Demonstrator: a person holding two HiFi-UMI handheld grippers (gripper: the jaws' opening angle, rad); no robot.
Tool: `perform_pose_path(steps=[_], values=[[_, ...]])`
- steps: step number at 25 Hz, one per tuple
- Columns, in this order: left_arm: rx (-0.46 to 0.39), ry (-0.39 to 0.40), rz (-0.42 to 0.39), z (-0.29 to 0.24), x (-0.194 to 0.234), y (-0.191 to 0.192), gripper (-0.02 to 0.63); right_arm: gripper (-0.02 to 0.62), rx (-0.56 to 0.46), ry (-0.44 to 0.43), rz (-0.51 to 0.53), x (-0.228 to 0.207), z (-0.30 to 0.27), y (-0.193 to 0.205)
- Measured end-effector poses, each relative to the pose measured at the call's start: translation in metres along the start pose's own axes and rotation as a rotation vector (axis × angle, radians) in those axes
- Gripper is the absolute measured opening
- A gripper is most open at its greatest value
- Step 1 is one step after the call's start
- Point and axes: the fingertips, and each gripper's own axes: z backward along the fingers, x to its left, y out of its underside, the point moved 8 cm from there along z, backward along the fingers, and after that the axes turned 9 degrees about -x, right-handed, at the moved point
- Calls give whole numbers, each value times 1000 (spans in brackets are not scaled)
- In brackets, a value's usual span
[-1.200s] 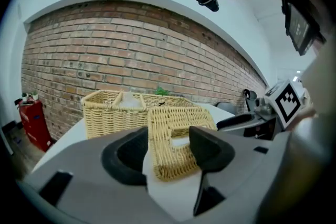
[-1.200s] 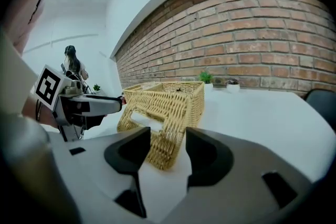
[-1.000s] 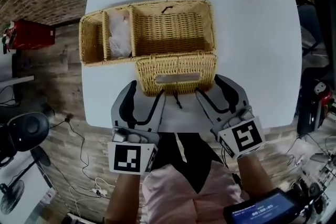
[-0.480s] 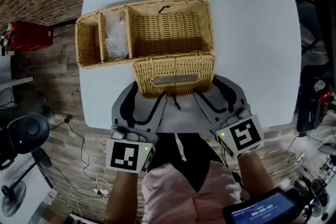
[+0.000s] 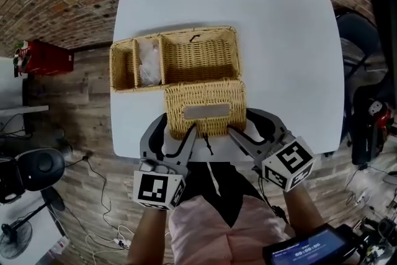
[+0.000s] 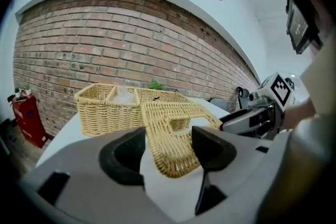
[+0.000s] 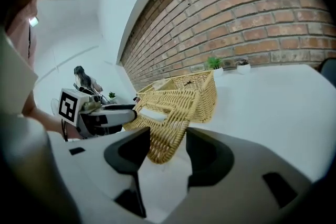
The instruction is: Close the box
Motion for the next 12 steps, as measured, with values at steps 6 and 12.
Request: perform_pose_path(steps=[6, 12], values=[[-39, 2, -53, 19, -4, -25, 284, 221, -13, -51, -147, 4, 11, -10], [-111, -28, -180, 44, 6, -63, 282, 225, -30, -83, -284, 2, 14, -25]])
